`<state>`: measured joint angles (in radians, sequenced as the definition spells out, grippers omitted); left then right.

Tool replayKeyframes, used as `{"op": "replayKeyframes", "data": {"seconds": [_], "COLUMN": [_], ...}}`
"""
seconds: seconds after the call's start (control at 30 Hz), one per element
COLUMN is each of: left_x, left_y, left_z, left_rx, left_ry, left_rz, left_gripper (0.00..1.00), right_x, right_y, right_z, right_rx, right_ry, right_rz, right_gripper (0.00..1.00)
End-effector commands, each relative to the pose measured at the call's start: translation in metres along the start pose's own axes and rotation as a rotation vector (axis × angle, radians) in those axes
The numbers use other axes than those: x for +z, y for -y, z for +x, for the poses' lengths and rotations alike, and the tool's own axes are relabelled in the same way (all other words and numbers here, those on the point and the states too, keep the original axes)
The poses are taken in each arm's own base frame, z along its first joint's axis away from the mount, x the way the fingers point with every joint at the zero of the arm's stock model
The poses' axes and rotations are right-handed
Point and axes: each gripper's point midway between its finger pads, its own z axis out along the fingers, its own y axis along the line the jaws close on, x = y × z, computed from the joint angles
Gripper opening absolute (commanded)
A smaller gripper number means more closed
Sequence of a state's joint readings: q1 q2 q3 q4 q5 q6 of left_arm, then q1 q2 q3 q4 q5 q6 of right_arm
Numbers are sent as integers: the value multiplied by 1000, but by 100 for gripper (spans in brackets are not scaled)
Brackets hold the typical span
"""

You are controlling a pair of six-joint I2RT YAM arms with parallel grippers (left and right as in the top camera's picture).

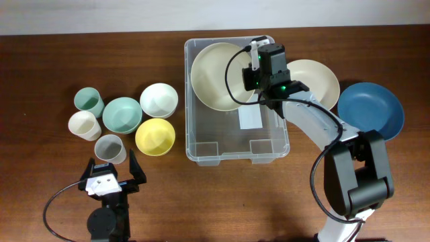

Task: Pack container
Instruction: 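Lift the cream plate with the right gripper and lower it into the bin, then move the right gripper to the dark blue plate and grasp its rim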

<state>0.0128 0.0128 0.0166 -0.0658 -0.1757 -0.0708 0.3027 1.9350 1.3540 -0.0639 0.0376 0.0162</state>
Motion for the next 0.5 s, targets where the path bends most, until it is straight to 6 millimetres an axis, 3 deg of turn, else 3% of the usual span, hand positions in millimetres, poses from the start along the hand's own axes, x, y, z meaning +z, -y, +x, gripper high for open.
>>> {"op": "replayKeyframes", "data": {"seconds": [0.0, 0.1, 0.23, 0.37, 0.47], "left_x": [0, 0, 0, 0, 0], "left_y": [-1, -1, -1, -1, -1], "left_z": [1, 1, 1, 1, 1], "left_rx": [12, 12, 12, 12, 12], "left_ry": [2, 2, 2, 2, 2], "left_rz": [-6, -6, -6, -6, -6], "left_gripper": [99, 100, 100, 99, 99], "right_x": [-3, -6, -28, -71, -115], "right_y": [-3, -3, -3, 9, 47], "right_z": [-15, -19, -46, -78, -89], "right_rx": [-6, -2, 0, 16, 126], "right_ry": [35, 48, 104, 146, 144], "right_rz": [-7, -8, -8, 48, 186], "right_gripper": [71, 70, 70, 72, 76]}}
